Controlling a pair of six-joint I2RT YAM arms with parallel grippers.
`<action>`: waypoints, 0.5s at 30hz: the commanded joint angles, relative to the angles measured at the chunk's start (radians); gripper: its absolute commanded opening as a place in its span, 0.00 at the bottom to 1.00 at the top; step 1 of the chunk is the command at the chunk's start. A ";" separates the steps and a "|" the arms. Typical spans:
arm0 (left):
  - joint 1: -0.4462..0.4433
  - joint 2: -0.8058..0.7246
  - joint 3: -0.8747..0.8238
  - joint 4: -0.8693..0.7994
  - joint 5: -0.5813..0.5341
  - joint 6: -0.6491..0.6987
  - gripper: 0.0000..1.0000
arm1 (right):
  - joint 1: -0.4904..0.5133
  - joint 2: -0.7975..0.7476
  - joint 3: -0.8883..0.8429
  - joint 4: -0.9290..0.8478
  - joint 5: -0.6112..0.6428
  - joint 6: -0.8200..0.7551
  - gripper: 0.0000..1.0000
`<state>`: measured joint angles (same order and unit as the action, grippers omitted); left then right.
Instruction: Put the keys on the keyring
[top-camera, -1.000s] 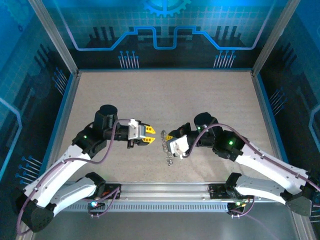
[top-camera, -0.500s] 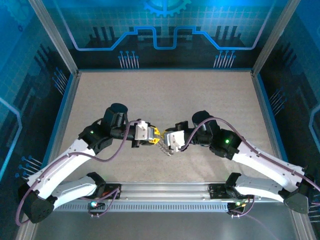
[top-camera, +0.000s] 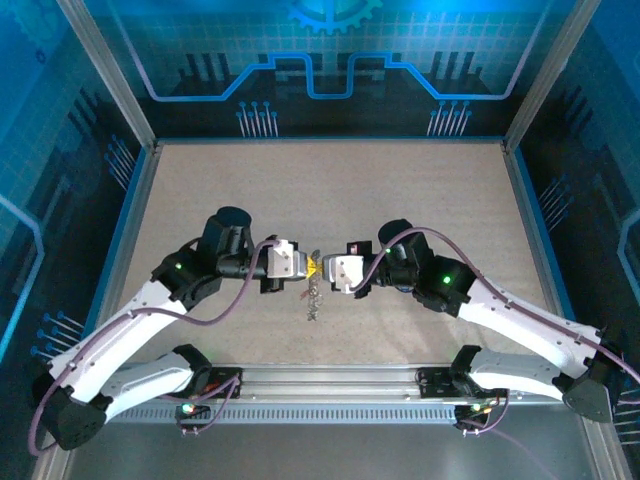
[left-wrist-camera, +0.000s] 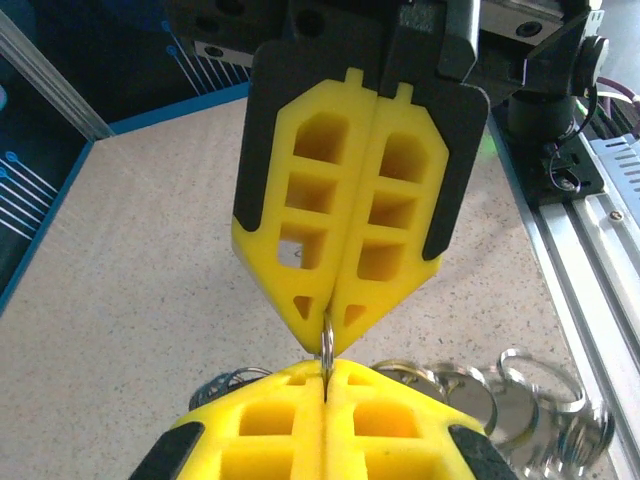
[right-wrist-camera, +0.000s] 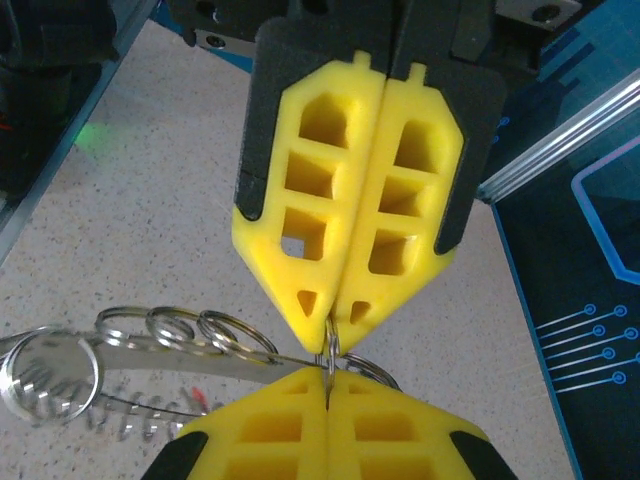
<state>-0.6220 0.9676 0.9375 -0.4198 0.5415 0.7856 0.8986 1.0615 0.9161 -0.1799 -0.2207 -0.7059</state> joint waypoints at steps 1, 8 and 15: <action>-0.016 -0.047 -0.036 0.100 0.034 -0.035 0.00 | 0.006 -0.018 -0.015 0.169 -0.051 0.074 0.13; -0.005 -0.107 -0.144 0.373 0.114 -0.186 0.00 | -0.050 -0.086 -0.149 0.378 -0.120 0.225 0.25; 0.005 -0.112 -0.209 0.575 0.168 -0.311 0.00 | -0.067 -0.124 -0.179 0.419 -0.169 0.259 0.19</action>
<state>-0.6186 0.8745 0.7509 -0.0093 0.6315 0.5606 0.8417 0.9611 0.7456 0.1448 -0.3519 -0.4919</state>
